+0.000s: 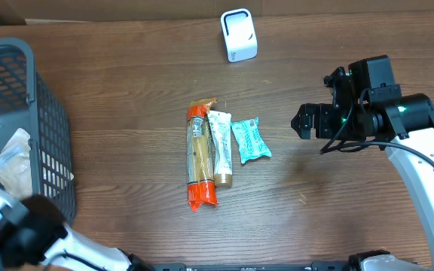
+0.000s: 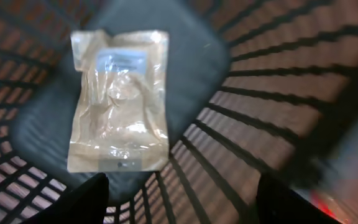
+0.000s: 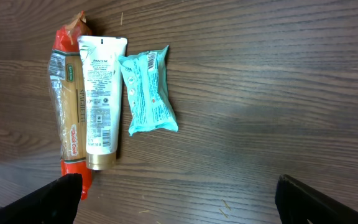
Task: Scan the item barcode
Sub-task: 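Grasp the clear plastic bag in the basket with the left gripper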
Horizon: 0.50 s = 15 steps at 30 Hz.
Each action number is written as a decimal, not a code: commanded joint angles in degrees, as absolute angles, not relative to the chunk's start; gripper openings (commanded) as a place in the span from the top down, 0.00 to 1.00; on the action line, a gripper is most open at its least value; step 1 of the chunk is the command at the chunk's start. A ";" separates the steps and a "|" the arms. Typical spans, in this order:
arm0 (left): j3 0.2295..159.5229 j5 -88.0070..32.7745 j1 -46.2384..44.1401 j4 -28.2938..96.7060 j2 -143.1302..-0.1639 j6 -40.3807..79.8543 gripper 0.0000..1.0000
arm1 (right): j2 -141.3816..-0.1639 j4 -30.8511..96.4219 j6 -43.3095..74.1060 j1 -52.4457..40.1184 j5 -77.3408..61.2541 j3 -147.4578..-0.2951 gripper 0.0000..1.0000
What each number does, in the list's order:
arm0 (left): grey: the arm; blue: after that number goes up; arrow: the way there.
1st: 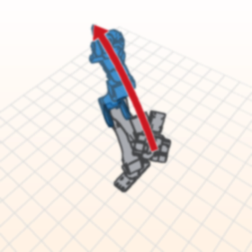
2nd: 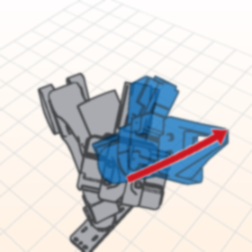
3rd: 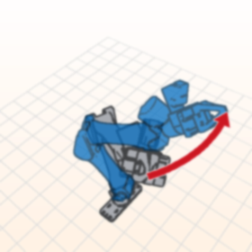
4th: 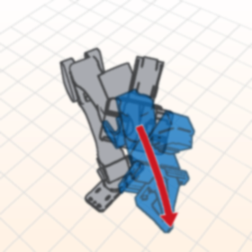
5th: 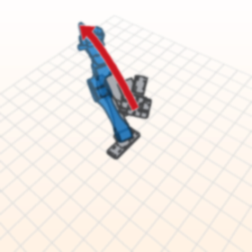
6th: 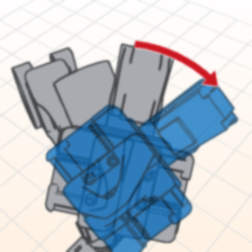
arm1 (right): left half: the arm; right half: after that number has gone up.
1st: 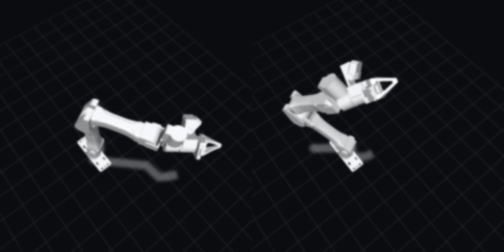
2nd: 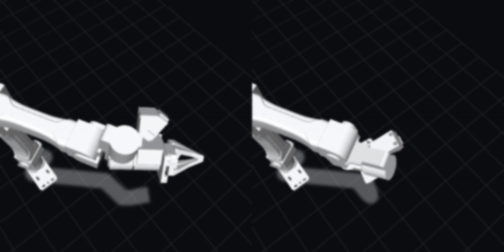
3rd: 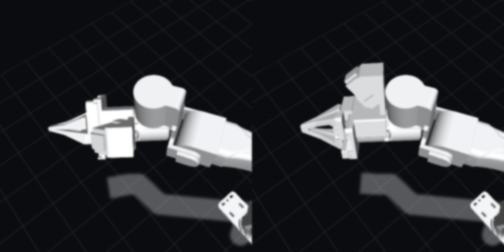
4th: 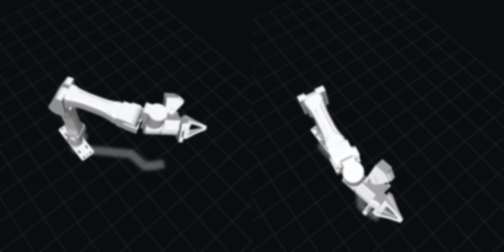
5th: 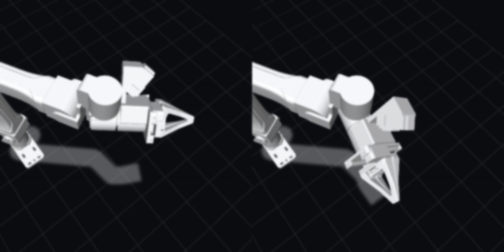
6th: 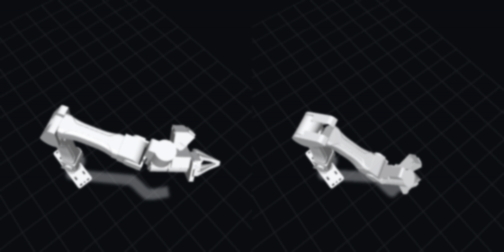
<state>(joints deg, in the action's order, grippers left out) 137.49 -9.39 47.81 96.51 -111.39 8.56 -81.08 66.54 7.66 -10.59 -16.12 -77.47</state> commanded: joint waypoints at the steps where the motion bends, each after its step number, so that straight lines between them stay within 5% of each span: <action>1: 134.82 -8.73 48.05 96.79 -104.38 7.75 0.33 | -81.03 66.32 7.01 -10.87 -16.36 -78.72 0.00; 11: 104.90 -6.50 48.73 81.41 -92.64 9.74 0.35 | -81.03 66.63 7.01 -10.87 -16.36 -78.72 0.00; 15: 91.85 -5.54 49.95 70.61 -87.46 10.55 0.25 | -81.03 66.98 7.01 -10.87 -16.36 -78.72 0.00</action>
